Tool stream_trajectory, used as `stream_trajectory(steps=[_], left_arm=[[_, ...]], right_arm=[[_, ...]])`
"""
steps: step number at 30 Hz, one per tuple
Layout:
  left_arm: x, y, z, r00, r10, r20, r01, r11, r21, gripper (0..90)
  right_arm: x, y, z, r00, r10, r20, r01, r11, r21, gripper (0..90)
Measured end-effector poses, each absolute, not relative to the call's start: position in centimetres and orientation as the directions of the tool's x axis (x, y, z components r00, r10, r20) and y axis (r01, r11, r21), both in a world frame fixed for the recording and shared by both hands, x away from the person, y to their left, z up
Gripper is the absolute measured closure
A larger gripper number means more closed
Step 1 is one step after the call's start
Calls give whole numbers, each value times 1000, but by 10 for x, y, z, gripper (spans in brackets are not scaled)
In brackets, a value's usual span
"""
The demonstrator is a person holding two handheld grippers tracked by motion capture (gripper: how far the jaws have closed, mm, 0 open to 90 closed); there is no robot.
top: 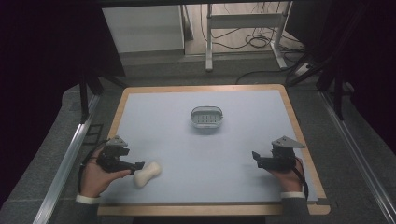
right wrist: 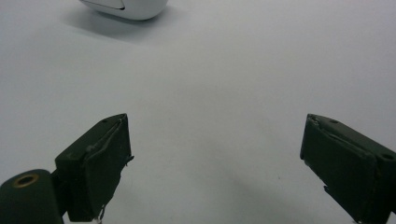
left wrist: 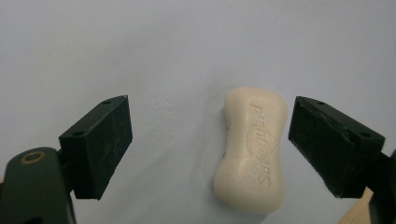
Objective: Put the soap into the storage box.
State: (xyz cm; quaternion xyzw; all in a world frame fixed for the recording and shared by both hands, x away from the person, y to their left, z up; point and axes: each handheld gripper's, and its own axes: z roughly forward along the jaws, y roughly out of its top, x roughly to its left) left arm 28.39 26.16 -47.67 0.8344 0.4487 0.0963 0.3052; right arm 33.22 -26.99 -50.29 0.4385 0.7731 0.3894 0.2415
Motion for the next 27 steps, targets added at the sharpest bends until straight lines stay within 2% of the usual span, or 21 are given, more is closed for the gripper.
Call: stream_trajectory(steps=[4,15,27], left_arm=[[285,257,-481,586,802,-114,698,-428,575,179],[285,237,-493,614,779,-129,720,-485,497,184],[282,221,-503,623,776,-101,734,-535,418,240]], right_arm=[[333,-268,-504,-504,863,-38,491,323,809,83],[333,-264,-506,-505,861,-57,489,340,803,83],[333,-260,-508,-510,858,-66,494,355,794,83]])
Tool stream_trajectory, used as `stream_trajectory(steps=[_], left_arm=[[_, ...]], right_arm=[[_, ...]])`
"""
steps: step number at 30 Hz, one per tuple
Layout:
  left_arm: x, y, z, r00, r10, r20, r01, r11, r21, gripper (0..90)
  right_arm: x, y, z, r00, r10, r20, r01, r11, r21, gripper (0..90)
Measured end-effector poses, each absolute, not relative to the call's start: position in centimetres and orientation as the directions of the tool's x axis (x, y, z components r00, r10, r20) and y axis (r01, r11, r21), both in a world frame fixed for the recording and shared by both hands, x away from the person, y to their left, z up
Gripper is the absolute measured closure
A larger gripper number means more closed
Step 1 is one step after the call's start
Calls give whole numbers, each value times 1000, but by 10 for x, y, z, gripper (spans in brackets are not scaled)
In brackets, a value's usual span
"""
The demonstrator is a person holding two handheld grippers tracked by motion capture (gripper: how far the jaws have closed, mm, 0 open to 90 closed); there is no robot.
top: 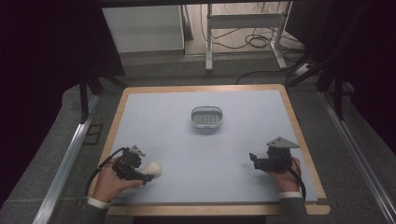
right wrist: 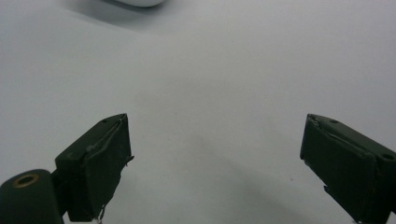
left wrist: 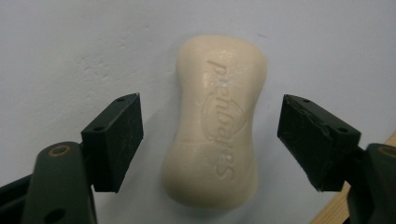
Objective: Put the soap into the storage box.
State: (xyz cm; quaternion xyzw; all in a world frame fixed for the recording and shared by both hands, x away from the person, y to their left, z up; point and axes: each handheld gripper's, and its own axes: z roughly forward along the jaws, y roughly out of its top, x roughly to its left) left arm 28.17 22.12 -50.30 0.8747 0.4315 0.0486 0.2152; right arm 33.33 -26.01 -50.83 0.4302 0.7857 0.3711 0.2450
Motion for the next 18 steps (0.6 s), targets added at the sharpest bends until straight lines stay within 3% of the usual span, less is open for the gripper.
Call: stream_trajectory(steps=[18], left_arm=[[281,208,-514,633,773,-33,735,-587,340,472]], right_arm=[[333,-259,-509,-504,860,-83,497,368,786,83]])
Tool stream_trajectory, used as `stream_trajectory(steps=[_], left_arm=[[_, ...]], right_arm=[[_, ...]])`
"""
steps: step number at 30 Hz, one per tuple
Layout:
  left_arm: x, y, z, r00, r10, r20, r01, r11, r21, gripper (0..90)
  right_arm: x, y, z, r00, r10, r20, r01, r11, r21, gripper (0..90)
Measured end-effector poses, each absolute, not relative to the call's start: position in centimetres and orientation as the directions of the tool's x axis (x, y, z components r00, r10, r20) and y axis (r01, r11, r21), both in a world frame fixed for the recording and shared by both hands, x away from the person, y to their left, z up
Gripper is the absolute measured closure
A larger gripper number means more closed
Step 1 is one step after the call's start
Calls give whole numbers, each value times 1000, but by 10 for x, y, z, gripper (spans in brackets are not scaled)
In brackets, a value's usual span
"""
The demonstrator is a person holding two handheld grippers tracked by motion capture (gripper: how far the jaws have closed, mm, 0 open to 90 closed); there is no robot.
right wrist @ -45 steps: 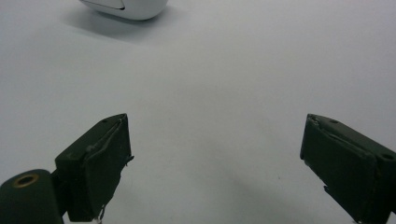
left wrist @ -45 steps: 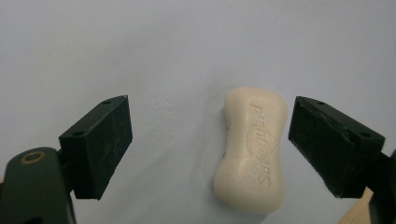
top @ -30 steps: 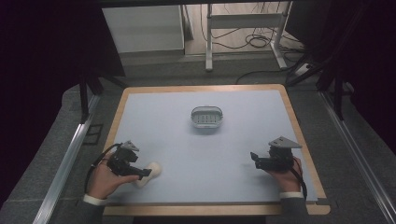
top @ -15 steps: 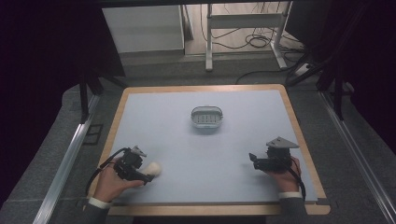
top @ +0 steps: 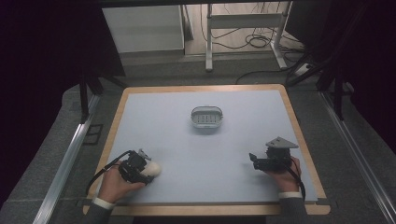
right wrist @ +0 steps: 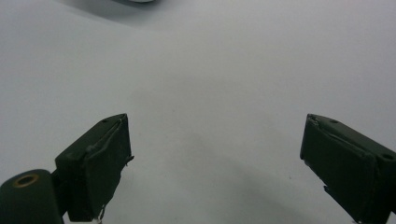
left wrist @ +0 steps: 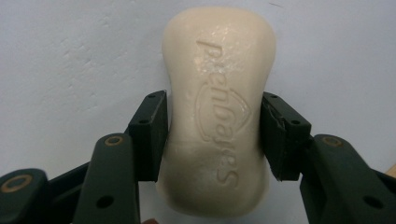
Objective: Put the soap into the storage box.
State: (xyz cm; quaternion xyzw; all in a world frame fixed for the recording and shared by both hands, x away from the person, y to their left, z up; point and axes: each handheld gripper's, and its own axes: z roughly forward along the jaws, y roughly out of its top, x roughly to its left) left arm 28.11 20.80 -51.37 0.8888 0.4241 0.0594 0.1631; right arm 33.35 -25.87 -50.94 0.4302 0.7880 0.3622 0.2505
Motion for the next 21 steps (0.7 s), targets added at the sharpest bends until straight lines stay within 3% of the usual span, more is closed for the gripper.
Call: stream_trajectory(steps=[21], left_arm=[[285,217,-498,648,760,-46,708,-580,402,494]], right_arm=[[334,-259,-511,-498,862,-93,501,373,781,83]])
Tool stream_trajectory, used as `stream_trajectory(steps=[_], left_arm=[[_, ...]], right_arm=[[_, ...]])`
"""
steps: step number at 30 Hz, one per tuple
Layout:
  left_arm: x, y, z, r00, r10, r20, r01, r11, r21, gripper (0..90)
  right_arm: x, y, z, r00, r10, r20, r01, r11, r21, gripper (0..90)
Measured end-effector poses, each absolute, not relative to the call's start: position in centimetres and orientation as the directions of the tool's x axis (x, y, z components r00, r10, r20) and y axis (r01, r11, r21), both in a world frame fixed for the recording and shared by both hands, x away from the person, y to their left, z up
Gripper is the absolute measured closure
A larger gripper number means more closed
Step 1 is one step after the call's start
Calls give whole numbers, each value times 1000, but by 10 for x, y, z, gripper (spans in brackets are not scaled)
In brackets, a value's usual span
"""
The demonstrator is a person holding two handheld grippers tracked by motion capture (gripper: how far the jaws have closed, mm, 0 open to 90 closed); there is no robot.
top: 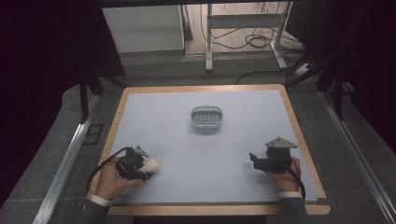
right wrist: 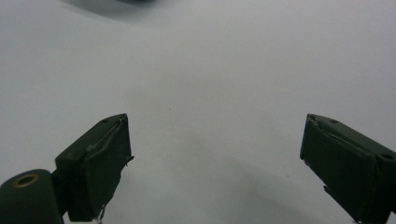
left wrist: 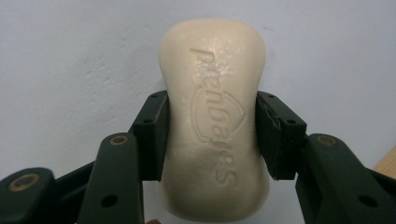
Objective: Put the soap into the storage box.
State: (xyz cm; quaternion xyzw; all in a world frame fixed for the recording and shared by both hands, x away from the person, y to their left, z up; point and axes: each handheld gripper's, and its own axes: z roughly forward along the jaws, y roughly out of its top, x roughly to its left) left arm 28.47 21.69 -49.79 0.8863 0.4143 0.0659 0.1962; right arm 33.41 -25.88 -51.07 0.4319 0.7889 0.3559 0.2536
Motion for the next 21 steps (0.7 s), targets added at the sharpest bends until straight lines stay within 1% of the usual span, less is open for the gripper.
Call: stream_trajectory(steps=[5,9,21], left_arm=[[290,219,-491,647,760,-50,704,-572,420,494],[294,219,-488,653,755,-50,700,-578,419,494],[307,221,-476,650,758,-46,695,-569,439,494]], right_arm=[[334,-258,-512,-496,862,-100,502,379,777,83],[335,-258,-513,-495,863,-97,507,378,775,97],[335,-260,-513,-484,869,-101,509,374,776,97]])
